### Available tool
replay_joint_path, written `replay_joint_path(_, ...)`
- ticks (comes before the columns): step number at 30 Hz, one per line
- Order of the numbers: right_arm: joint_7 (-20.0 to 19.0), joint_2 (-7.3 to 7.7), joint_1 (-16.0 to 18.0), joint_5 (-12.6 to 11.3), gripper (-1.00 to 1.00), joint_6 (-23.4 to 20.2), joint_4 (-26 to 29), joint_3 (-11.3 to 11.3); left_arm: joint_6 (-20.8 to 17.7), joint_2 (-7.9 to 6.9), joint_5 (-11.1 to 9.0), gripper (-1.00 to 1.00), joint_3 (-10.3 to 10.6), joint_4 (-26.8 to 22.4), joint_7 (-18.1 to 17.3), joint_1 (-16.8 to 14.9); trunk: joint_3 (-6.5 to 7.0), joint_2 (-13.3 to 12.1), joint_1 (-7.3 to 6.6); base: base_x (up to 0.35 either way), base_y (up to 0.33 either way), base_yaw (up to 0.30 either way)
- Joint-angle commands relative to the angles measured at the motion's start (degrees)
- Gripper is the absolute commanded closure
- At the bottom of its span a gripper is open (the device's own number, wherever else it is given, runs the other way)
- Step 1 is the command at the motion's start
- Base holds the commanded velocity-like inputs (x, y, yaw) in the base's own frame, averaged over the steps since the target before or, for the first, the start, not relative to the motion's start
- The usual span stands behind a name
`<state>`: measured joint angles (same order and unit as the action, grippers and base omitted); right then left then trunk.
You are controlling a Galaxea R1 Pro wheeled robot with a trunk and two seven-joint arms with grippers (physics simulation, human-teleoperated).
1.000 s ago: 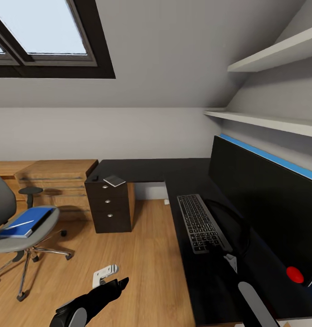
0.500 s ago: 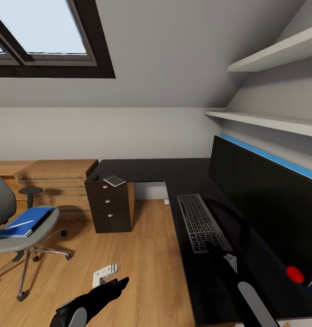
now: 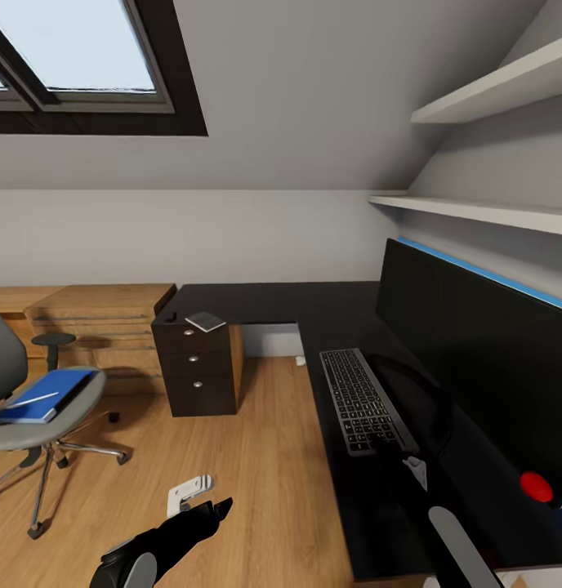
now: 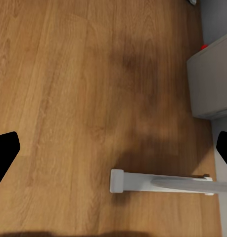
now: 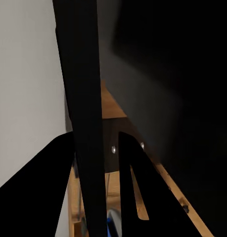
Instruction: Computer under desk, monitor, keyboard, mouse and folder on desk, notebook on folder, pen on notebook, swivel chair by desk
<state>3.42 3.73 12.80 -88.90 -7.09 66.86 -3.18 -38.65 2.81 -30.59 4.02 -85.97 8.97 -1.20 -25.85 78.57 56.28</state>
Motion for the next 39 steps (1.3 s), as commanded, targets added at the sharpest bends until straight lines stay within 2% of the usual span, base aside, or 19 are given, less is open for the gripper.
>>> replay_joint_path(1, 0.4, 0.05, 0.0, -0.4, 1.00, 0.0, 0.1, -0.1, -0.2, 0.01, -0.6, -1.00, 0.0, -0.1, 0.5, 0.0, -0.25, 0.5, 0.23, 0.000, 0.000, 0.000)
replay_joint_path(5, 0.4, 0.05, 0.0, -0.5, 1.00, 0.0, 0.1, -0.1, -0.2, 0.01, -0.6, -1.00, 0.0, -0.1, 0.5, 0.0, -0.97, 2.1, 1.10, 0.000, 0.000, 0.000)
replay_joint_path(39, 0.5, 0.05, 0.0, -0.5, 1.00, 0.0, 0.1, -0.1, -0.2, -0.20, -0.7, -1.00, 0.0, 0.1, 0.3, 0.0, -0.97, 2.1, 1.10, 0.000, -0.020, 0.000)
